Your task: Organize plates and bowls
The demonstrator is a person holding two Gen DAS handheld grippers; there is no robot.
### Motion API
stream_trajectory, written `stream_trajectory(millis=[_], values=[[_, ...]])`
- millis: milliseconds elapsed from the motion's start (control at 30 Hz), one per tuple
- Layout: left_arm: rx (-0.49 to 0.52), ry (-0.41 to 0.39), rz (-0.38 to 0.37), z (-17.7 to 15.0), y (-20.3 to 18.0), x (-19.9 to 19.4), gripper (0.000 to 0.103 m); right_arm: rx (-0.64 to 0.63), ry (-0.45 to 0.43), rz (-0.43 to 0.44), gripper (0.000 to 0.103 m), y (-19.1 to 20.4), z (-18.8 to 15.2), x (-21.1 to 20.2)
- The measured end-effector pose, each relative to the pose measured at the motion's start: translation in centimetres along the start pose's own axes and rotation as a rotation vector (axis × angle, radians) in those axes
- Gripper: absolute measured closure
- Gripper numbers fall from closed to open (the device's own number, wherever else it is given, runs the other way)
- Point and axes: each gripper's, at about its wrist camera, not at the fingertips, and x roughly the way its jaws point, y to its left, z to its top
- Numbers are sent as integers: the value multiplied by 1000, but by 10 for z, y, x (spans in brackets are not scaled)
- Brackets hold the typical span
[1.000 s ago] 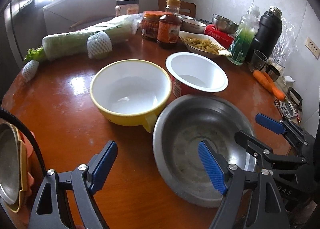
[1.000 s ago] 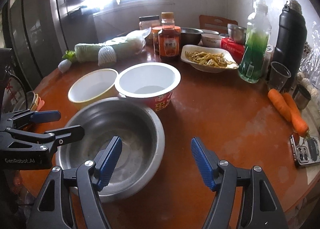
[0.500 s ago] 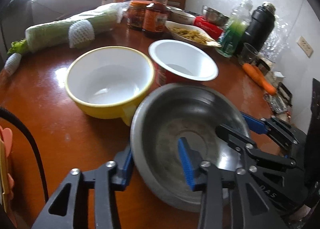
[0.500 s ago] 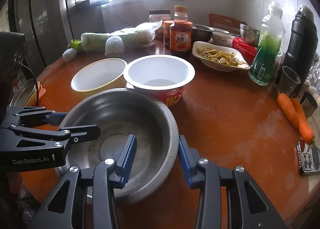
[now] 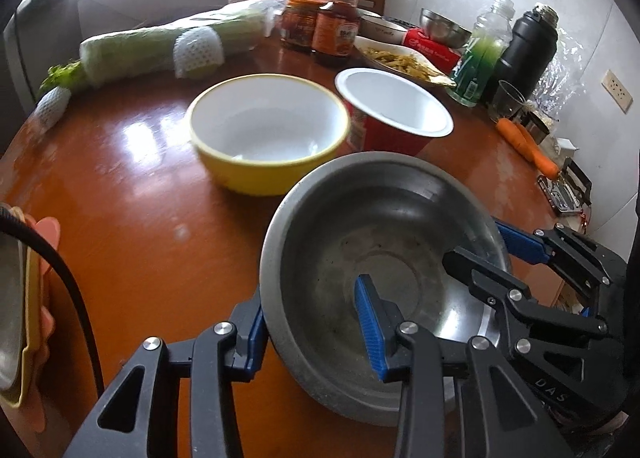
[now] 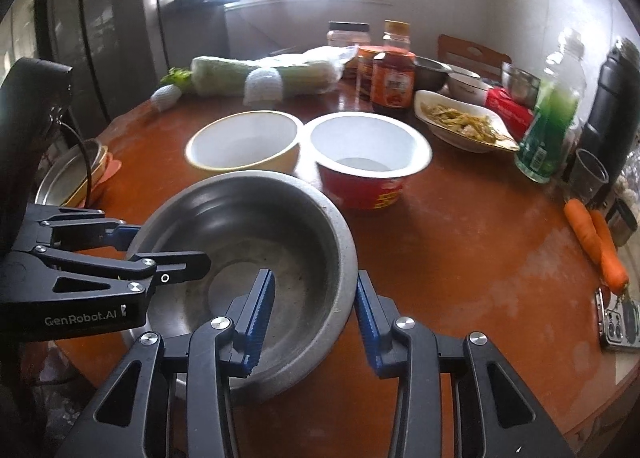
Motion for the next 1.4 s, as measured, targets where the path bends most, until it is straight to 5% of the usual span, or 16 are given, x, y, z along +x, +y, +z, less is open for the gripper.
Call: stream_trajectory(millis=[567,1400], values=[[-52,-40,35,-16,39,-19,62,-71,17,33,61,51,-2,5],[-65,-57,-5,-13,46,-22,56,-37,34,30,52,51,5,12]])
